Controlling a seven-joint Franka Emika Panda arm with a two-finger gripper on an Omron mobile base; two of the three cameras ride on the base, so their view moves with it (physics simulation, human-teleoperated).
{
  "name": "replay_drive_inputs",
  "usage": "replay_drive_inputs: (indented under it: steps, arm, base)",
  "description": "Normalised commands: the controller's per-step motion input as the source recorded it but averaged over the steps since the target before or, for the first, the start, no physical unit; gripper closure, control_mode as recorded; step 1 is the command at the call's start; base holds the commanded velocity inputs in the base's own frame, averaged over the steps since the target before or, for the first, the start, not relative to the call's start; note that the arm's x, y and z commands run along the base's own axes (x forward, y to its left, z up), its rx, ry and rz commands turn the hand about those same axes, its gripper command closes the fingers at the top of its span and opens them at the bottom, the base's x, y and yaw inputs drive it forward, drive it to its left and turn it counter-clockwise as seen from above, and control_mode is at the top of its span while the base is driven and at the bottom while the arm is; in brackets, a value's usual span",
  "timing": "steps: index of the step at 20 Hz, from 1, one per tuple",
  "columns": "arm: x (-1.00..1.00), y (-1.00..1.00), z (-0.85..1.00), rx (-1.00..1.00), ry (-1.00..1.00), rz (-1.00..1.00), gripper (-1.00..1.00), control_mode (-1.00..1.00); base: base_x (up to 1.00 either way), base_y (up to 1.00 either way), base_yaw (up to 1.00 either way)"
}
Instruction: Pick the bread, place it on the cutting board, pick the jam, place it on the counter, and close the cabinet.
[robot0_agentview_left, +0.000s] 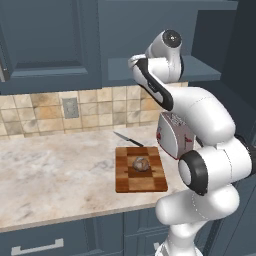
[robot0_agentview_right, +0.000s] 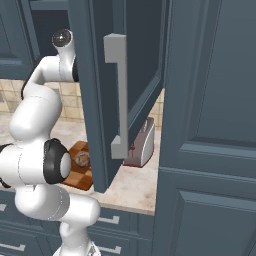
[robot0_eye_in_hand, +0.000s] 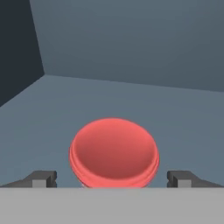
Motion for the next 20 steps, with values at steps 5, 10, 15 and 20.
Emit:
replay_drive_inputs:
  steps: [5, 10, 15, 20]
  arm:
    - [0.12, 0.0, -0.05, 0.0, 0.0, 0.0, -1.0, -1.0]
    - [0.08, 0.0, -0.06, 0.0, 0.0, 0.0, -1.0, -1.0]
    - [0.0, 0.0, -0.02, 0.0, 0.0, 0.0, 1.0, -1.0]
    - [0.0, 0.0, 0.0, 0.0, 0.0, 0.0, 1.0, -1.0]
  base:
    - [0.0, 0.0, 0.0]
    - [0.0, 0.0, 0.0]
    - [0.0, 0.0, 0.0]
    - [0.0, 0.0, 0.0]
